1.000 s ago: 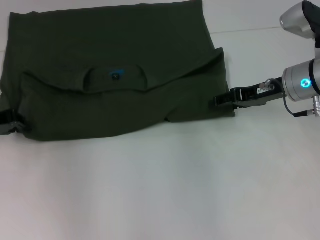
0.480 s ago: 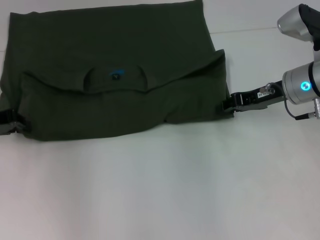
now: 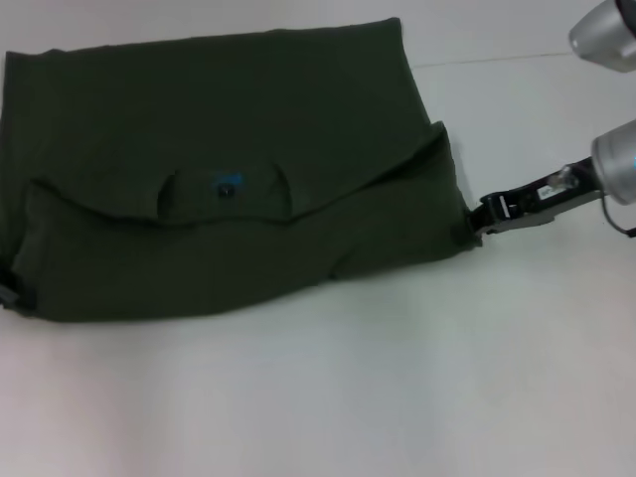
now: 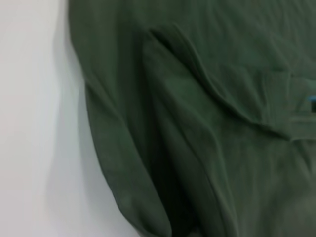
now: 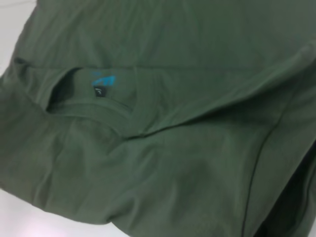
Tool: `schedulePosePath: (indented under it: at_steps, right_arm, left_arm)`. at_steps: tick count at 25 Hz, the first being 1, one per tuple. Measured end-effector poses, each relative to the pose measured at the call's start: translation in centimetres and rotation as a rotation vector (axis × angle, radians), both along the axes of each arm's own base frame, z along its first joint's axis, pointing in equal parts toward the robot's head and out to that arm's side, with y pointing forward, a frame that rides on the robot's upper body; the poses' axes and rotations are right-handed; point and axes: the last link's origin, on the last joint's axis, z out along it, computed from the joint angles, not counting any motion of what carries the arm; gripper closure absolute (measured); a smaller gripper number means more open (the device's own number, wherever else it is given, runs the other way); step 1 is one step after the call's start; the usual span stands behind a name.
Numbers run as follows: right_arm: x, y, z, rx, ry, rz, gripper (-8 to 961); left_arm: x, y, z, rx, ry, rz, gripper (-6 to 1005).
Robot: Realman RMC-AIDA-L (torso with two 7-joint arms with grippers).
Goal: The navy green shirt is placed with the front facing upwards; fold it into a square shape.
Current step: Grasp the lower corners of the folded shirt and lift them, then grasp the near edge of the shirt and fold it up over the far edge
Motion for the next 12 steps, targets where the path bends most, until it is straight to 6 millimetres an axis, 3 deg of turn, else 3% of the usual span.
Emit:
schedulePosePath:
  at_steps: [12]
  right_arm:
    - [-2.2, -3.2, 3.3, -0.127, 0.094, 0.065, 903]
  left_arm:
    - [1.7, -3.3, 2.9, -0.17, -0.052, -0.056, 905]
